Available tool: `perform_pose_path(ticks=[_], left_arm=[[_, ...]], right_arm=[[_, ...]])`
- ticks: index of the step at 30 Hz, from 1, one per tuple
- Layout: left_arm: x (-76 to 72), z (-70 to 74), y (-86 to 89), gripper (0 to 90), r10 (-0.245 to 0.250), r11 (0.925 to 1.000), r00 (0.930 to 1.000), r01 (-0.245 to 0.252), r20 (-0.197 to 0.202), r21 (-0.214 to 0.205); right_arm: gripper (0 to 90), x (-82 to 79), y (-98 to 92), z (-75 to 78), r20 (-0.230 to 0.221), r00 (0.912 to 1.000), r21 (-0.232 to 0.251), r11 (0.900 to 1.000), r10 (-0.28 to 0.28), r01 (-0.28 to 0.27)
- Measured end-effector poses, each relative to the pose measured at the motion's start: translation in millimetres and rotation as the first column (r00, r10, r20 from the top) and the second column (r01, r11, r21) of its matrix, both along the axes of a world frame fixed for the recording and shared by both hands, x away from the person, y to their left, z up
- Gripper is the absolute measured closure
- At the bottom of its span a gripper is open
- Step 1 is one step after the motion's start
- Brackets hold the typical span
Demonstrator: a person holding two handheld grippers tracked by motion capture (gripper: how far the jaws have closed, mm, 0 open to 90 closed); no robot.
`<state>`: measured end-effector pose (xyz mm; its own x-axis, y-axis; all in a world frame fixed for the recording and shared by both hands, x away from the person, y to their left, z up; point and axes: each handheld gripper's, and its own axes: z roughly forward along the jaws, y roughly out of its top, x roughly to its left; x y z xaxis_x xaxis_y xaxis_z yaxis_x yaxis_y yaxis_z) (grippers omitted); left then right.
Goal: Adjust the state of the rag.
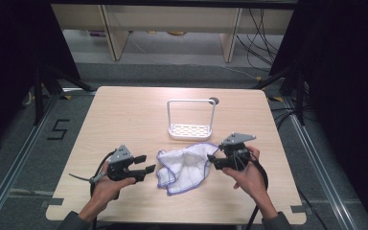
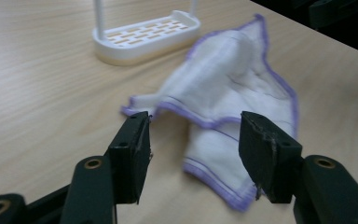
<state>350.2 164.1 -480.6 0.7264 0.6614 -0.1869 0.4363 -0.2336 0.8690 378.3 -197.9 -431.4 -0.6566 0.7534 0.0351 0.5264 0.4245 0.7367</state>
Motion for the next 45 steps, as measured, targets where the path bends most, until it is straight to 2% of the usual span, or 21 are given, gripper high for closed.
perform_pose_path(ticks=[2, 4, 9, 10, 17, 19, 21, 22, 23, 24, 25, 28, 31, 33, 34, 37, 38, 40, 41, 42, 45], left_arm=[[-13.2, -1.7, -6.4, 44.2, -0.033, 0.9995, 0.9994, 0.033, -0.008, -0.002], [-27.0, -5.8, -18.2, 45.0, -0.063, 0.9980, 0.9978, 0.062, -0.024, -0.004], [-32.7, -13.1, -37.3, 46.0, -0.096, 0.9952, 0.9948, 0.096, -0.034, 0.015], [-31.5, -14.1, -41.0, 46.0, -0.088, 0.9958, 0.9955, 0.088, -0.036, 0.024], [-19.3, -25.5, -67.6, 46.0, -0.065, 0.9921, 0.9979, 0.064, -0.001, 0.108], [-15.5, -27.7, -75.4, 45.8, -0.039, 0.9828, 0.9980, 0.029, 0.049, 0.182], [-11.0, -29.2, -78.4, 47.9, -0.045, 0.9717, 0.9962, 0.026, 0.075, 0.235], [-9.9, -31.2, -80.8, 52.1, -0.035, 0.9766, 0.9953, 0.015, 0.090, 0.215], [-8.6, -31.2, -81.1, 56.6, -0.044, 0.9748, 0.9957, 0.025, 0.081, 0.222], [-8.0, -32.1, -82.0, 64.9, -0.043, 0.9744, 0.9937, 0.019, 0.103, 0.224], [-7.1, -31.6, -80.6, 71.0, -0.050, 0.9736, 0.9930, 0.024, 0.107, 0.227], [-4.2, -28.1, -73.0, 82.3, -0.049, 0.9822, 0.9939, 0.030, 0.099, 0.185], [-1.6, -24.5, -64.9, 85.4, -0.035, 0.9900, 0.9945, 0.021, 0.098, 0.139], [-0.9, -21.9, -61.5, 85.8, -0.033, 0.9904, 0.9958, 0.021, 0.085, 0.137], [1.2, -20.2, -58.5, 86.0, -0.039, 0.9947, 0.9966, 0.031, 0.073, 0.098], [2.3, -16.3, -55.7, 86.1, -0.040, 0.9959, 0.9964, 0.034, 0.075, 0.084], [2.8, -14.5, -54.0, 86.1, -0.045, 0.9958, 0.9964, 0.039, 0.073, 0.083], [3.5, -11.9, -50.5, 86.1, -0.045, 0.9975, 0.9968, 0.041, 0.066, 0.057], [3.8, -9.8, -46.3, 86.1, -0.049, 0.9975, 0.9970, 0.046, 0.060, 0.055], [3.7, -8.5, -43.4, 86.1, -0.046, 0.9976, 0.9973, 0.043, 0.057, 0.054], [2.9, -4.5, -30.8, 86.2, -0.046, 0.9989, 0.9984, 0.046, 0.033, -0.003]], right_arm=[[40.5, -10.2, 1.7, -6.9, -0.003, 1.0000, 0.021, 0.9998, 0.006, -0.006], [39.9, -24.9, 5.0, -18.7, -0.042, 0.9991, -0.005, 1.0000, 0.007, -0.007], [38.4, -39.5, 7.9, -36.3, -0.107, 0.9940, -0.017, 0.9997, -0.021, 0.020], [36.3, -39.0, 8.1, -41.1, -0.086, 0.9961, -0.025, 0.9996, -0.016, 0.014], [32.7, -33.0, 18.8, -54.3, -0.113, 0.9918, 0.010, 0.9981, -0.060, 0.061], [32.2, -30.2, 20.6, -56.9, -0.086, 0.9956, -0.004, 0.9993, -0.037, 0.037], [31.7, -31.1, 21.9, -56.2, -0.109, 0.9924, -0.005, 0.9984, -0.057, 0.057], [31.7, -30.0, 21.7, -58.5, -0.092, 0.9942, 0.004, 0.9984, -0.055, 0.056], [31.7, -29.8, 21.0, -58.8, -0.092, 0.9943, 0.004, 0.9985, -0.053, 0.054], [31.7, -30.8, 20.0, -56.6, -0.117, 0.9912, -0.010, 0.9981, -0.062, 0.061], [31.8, -30.2, 18.7, -57.2, -0.107, 0.9928, -0.017, 0.9985, -0.054, 0.052], [33.2, -29.8, 18.2, -57.0, -0.117, 0.9916, -0.009, 0.9984, -0.056, 0.055], [34.4, -29.5, 20.6, -59.3, -0.105, 0.9933, -0.020, 0.9986, -0.050, 0.048], [34.7, -29.9, 22.8, -59.5, -0.118, 0.9918, -0.011, 0.9987, -0.050, 0.049], [35.1, -29.4, 26.8, -62.4, -0.114, 0.9927, -0.026, 0.9990, -0.039, 0.036], [37.4, -25.4, 30.5, -67.1, -0.092, 0.9945, -0.050, 0.9977, -0.050, 0.045], [41.7, -25.2, 32.7, -68.9, -0.088, 0.9938, -0.043, 0.9970, -0.068, 0.065], [54.2, -24.8, 33.6, -68.2, -0.105, 0.9929, -0.056, 0.9972, -0.056, 0.051], [63.9, -23.1, 32.1, -68.9, -0.058, 0.9981, -0.083, 0.9964, -0.021, 0.016], [73.3, -22.7, 29.7, -66.6, -0.058, 0.9983, -0.099, 0.9951, -0.008, 0.002], [87.8, -20.0, 17.1, -59.6, -0.076, 0.9971, -0.044, 0.9990, -0.002, -0.001]])
